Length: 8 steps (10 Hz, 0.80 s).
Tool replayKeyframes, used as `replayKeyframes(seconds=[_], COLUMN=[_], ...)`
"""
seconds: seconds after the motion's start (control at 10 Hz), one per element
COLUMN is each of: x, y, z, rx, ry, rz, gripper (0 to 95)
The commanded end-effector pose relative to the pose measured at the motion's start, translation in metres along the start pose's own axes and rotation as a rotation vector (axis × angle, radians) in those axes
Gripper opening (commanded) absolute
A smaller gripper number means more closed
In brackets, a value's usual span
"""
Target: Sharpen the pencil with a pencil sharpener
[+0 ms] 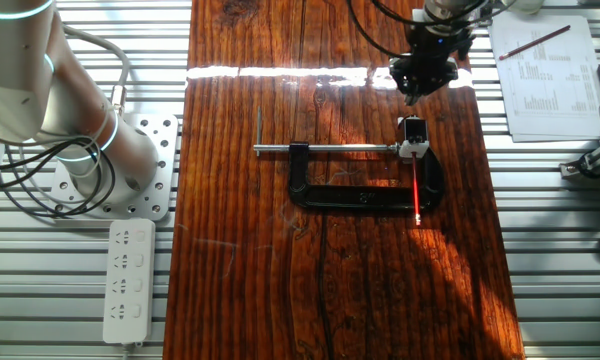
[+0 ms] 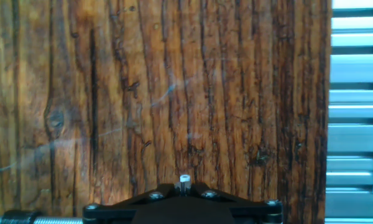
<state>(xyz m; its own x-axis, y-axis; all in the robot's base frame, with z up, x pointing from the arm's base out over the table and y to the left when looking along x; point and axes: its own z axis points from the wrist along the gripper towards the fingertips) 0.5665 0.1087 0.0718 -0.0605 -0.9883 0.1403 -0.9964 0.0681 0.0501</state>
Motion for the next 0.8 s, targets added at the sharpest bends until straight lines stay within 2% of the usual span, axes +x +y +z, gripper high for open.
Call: replayKeyframes(seconds=[0.1, 0.3, 0.5, 0.6, 0.7, 0.8], x=[0.0005, 0.0005, 0.0005, 0.0005, 0.0005, 0.0005], y=[0.0, 0.0, 0.0, 0.0, 0.0, 0.0], z=[0.0007, 0.0007, 0.0007, 0.0007, 0.0007, 0.0007], rx=[0.002, 0.001, -0.003, -0.001, 0.001, 0.003], ry=[0.003, -0.002, -0.04, -0.038, -0.032, -0.023], rz=[0.008, 0.009, 0.004, 0.003, -0.027, -0.055], gripper=[0.0, 0.0, 0.0, 0.0, 19.0, 19.0])
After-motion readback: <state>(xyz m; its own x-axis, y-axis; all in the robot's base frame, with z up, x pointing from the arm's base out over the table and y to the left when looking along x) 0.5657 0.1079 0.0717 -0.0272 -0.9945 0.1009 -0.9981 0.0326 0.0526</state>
